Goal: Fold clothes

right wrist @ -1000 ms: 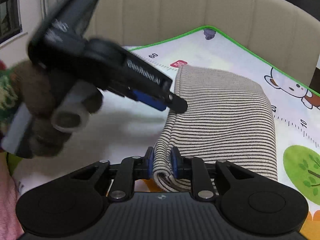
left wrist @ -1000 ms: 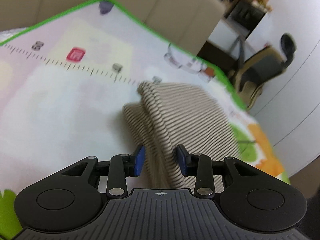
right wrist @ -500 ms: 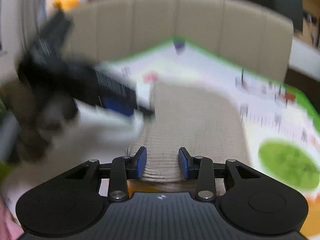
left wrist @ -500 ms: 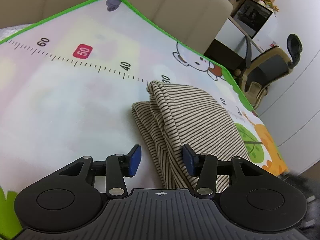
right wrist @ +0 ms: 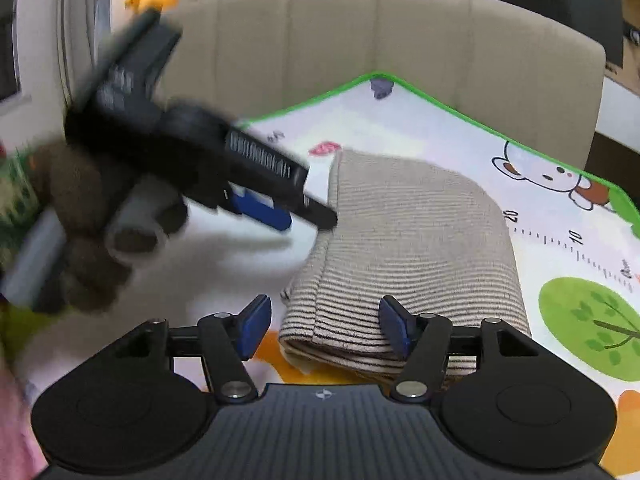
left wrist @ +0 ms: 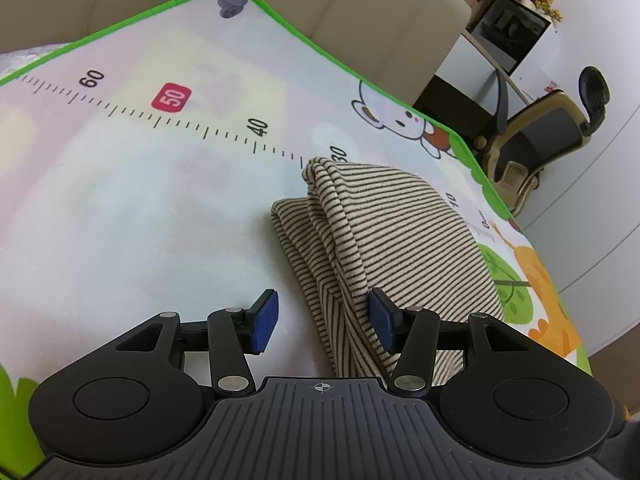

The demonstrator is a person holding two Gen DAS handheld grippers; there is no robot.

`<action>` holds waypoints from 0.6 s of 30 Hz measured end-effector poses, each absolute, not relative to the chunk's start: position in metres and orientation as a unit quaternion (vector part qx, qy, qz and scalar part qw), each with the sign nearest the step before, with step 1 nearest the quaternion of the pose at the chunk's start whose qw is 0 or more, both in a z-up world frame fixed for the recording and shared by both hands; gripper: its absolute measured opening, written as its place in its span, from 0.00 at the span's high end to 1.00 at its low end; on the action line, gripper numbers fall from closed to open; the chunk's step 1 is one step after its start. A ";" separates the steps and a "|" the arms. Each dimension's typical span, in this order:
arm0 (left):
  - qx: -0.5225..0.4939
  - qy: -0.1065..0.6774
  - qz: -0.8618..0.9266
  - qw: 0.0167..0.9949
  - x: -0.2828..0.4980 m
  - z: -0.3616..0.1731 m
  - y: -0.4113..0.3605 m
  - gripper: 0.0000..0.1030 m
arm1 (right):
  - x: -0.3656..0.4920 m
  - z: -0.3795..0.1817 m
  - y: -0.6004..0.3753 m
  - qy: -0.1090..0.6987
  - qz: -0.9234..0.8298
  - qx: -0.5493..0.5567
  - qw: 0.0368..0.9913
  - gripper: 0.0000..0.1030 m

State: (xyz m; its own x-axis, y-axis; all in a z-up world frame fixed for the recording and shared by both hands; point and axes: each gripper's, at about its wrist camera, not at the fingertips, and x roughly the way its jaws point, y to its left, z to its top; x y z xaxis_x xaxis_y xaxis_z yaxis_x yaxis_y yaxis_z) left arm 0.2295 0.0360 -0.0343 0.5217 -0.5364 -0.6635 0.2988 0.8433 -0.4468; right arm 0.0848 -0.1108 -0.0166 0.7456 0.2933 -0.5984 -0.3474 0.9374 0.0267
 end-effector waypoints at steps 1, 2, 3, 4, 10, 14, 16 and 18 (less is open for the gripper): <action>-0.139 0.425 -0.241 0.861 0.230 -0.035 0.036 0.46 | 0.086 -0.011 -0.114 0.306 0.174 -0.035 0.936 0.41; -0.140 0.426 -0.240 0.861 0.231 -0.035 0.037 0.45 | 0.087 -0.006 -0.118 0.298 0.172 -0.028 0.938 0.41; -0.141 0.427 -0.239 0.861 0.231 -0.036 0.037 0.45 | 0.089 -0.001 -0.122 0.291 0.167 -0.023 0.942 0.41; -0.141 0.427 -0.238 0.861 0.232 -0.036 0.038 0.44 | 0.090 0.004 -0.126 0.283 0.162 -0.017 0.945 0.41; -0.135 0.428 -0.227 0.864 0.234 -0.039 0.038 0.42 | 0.116 -0.025 -0.136 0.351 0.126 -0.022 0.928 0.43; -0.121 0.433 -0.201 0.870 0.234 -0.041 0.038 0.49 | 0.113 -0.031 -0.131 0.343 0.130 -0.037 0.930 0.39; -0.128 0.439 -0.194 0.868 0.232 -0.041 0.042 0.50 | 0.113 -0.029 -0.131 0.340 0.133 -0.039 0.930 0.39; -0.151 0.443 -0.197 0.861 0.231 -0.040 0.048 0.50 | 0.119 -0.016 -0.136 0.341 0.140 -0.027 0.929 0.42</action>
